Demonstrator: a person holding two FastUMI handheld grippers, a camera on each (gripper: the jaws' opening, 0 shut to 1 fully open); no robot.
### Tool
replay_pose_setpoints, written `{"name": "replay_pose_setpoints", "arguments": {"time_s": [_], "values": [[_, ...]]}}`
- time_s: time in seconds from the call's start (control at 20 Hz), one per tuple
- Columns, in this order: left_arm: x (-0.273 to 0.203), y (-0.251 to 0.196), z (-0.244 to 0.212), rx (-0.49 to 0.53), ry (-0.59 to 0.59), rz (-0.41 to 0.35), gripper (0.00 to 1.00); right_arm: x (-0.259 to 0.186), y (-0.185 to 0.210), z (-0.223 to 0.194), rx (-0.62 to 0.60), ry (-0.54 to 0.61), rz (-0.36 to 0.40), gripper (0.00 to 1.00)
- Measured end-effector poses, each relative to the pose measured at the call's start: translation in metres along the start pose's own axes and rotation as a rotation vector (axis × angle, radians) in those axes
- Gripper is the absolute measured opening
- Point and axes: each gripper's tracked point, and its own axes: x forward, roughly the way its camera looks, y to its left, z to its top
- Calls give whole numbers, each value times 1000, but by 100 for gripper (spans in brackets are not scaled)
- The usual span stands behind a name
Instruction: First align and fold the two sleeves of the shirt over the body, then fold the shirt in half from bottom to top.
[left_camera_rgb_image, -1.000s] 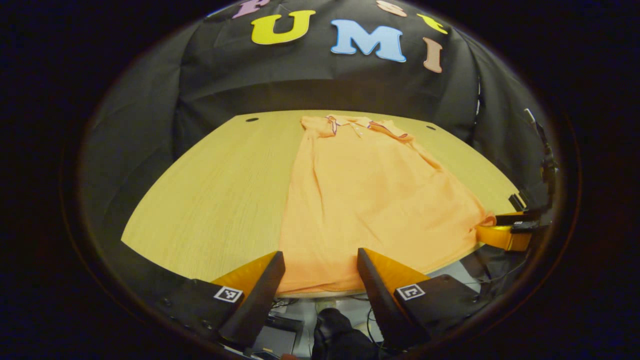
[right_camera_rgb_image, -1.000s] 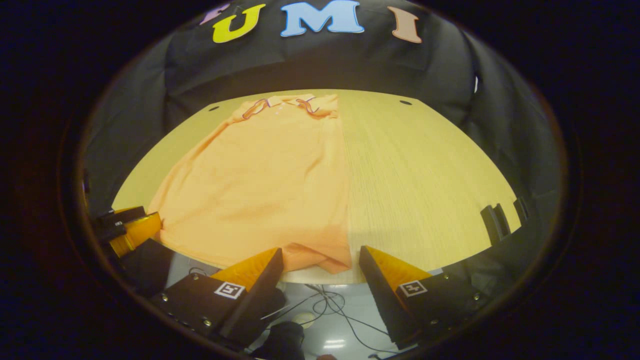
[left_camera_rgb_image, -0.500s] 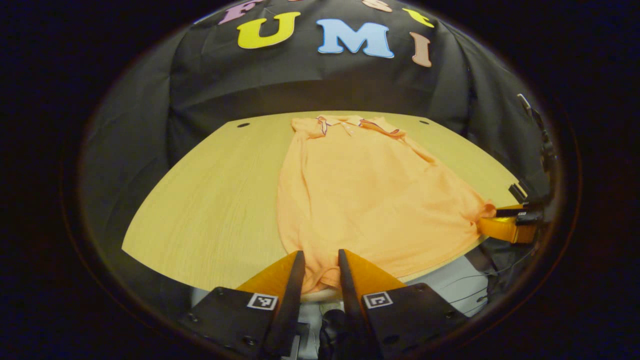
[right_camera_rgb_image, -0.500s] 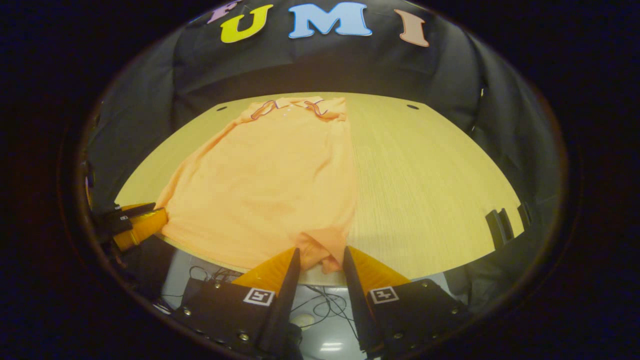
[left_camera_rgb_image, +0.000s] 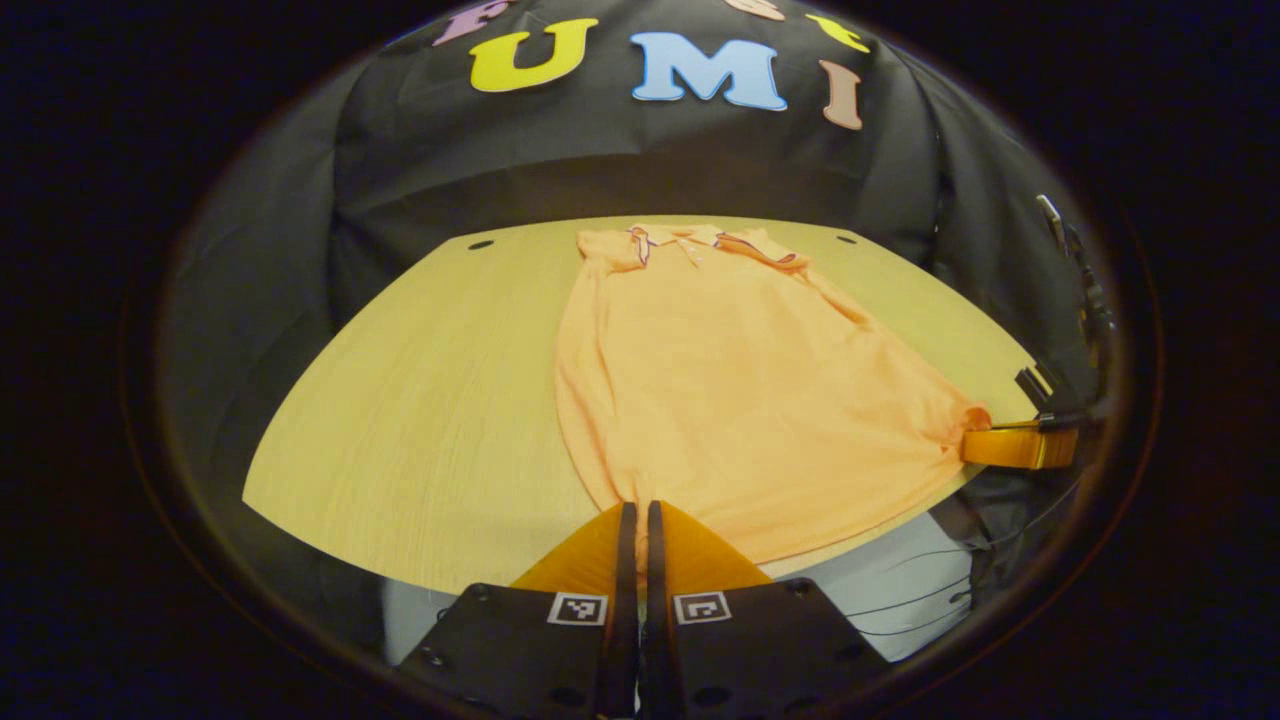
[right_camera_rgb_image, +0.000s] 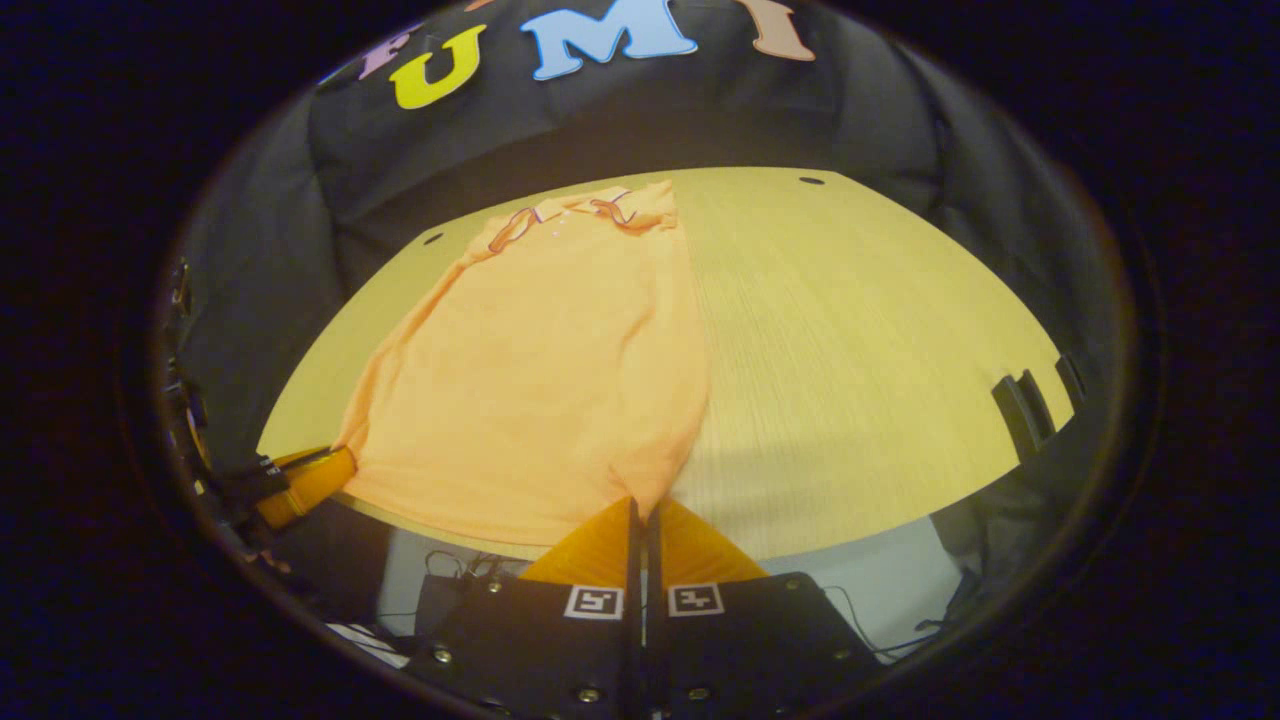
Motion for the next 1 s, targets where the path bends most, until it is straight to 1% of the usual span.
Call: {"name": "replay_pose_setpoints", "arguments": {"time_s": [0.1, 0.2, 0.45, 0.6, 0.7, 1.0], "values": [[-3, -1, 10, -19, -1, 2, 11, -6, -1, 8, -10, -16, -3, 2], [-13, -3, 28, -29, -33, 0, 11, -14, 1, 21, -21, -49, -1, 2], [-12, -12, 102, -29, -125, -30, 10, -36, 7, 77, -13, -148, 7, 2], [-2, -18, 143, -57, -158, -55, 11, -35, 5, 117, 4, -189, -2, 2], [9, -17, 166, -53, -176, -61, 10, -32, 2, 141, 7, -211, -13, 2], [53, -6, 230, -94, -194, -86, 11, -8, 4, 207, 15, -250, -28, 2]]}}
